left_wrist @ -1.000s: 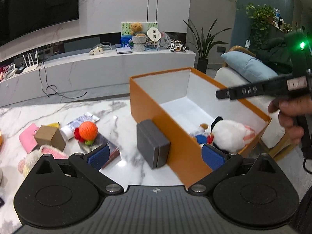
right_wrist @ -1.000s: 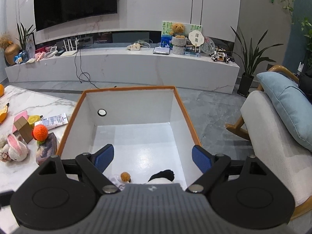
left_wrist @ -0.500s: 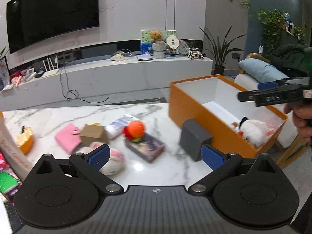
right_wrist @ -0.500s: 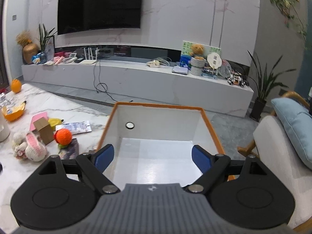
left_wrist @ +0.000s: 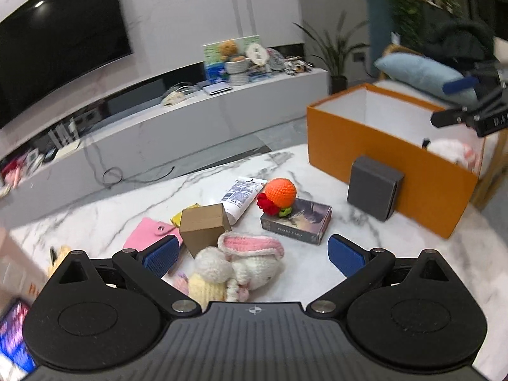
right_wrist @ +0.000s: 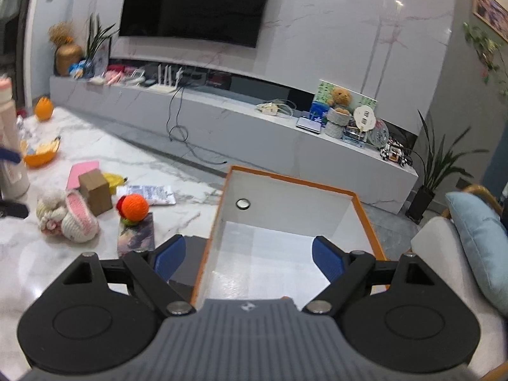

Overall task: Organize objects
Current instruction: 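Move the right tool to the dark grey box and grasp it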

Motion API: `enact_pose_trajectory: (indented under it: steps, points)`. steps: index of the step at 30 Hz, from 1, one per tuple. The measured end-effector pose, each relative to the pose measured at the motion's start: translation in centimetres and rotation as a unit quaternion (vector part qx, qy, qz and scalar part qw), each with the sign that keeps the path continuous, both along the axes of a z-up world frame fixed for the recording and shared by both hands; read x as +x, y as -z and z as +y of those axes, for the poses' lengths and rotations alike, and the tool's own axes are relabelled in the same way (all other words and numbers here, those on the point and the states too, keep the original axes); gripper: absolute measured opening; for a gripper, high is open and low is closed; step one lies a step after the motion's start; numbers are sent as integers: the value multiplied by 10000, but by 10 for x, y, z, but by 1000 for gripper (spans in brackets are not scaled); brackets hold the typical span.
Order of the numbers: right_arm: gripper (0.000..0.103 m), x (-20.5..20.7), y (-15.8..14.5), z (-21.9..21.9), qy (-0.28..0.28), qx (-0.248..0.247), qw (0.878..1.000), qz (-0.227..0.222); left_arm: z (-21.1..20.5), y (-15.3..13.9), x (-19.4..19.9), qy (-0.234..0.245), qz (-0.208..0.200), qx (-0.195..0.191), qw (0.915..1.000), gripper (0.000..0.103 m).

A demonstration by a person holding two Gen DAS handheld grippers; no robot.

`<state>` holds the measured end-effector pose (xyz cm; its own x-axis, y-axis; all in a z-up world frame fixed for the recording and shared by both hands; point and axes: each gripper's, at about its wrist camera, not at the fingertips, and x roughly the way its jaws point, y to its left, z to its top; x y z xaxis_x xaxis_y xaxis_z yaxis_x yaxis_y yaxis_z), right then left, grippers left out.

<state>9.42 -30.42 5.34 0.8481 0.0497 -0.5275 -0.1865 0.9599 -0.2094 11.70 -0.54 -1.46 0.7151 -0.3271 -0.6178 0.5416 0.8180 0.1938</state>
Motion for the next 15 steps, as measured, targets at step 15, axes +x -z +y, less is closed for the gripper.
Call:
enact_pose_trajectory:
  steps: [15]
  points:
    - [87, 20, 18, 71, -908, -1353, 9848, 600, 4, 42, 48, 448, 243, 69, 9987, 103]
